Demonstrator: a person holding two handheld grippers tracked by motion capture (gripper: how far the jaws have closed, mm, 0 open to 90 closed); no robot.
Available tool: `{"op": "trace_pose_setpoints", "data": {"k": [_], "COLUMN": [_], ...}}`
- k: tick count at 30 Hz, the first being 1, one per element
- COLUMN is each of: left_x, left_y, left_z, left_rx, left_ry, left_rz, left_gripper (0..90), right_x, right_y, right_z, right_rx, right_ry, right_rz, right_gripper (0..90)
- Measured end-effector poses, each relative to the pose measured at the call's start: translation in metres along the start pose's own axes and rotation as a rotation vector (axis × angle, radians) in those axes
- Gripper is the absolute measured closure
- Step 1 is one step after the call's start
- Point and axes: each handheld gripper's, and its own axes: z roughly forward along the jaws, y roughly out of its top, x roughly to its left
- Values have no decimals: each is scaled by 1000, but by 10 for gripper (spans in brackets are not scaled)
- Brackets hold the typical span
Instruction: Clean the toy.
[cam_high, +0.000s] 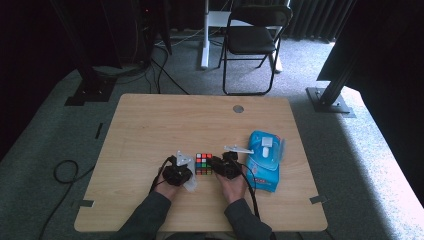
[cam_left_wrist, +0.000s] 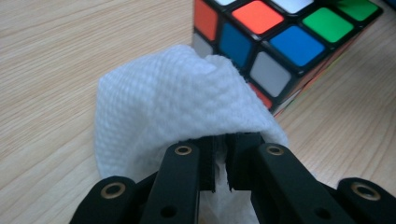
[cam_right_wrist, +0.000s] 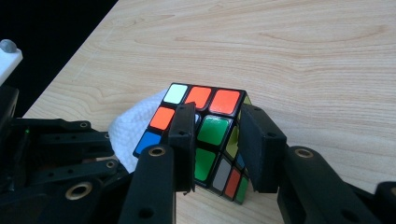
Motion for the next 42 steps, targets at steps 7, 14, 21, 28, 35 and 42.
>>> {"op": "trace_pose_setpoints", "data": {"k": [7, 14, 21, 28, 35, 42], "left_x": [12, 16, 19, 20, 19, 16], "left_y": [-4, -6, -8, -11, -11, -13], "left_z": [-4, -5, -8, -10, -11, -13], "left_rx": [-4, -2, -5, -3, 1, 4], "left_ry": [19, 24, 34, 42, 47, 69], "left_rz": [-43, -50, -60, -61, -67, -35], "left_gripper": [838, 834, 832, 824, 819, 811], "right_x": [-3, -2, 0, -7, -9, -6], "right_y": [2, 2, 5, 2, -13, -31], "right_z": [0, -2, -17, -29, -35, -42], "right_rx": [12, 17, -19, -18, 12, 68], "right_ry": [-1, -18, -19, -32, -150, -249], "right_rz": [13, 2, -9, -78, -200, -387], "right_gripper": [609, 593, 558, 528, 534, 540]}}
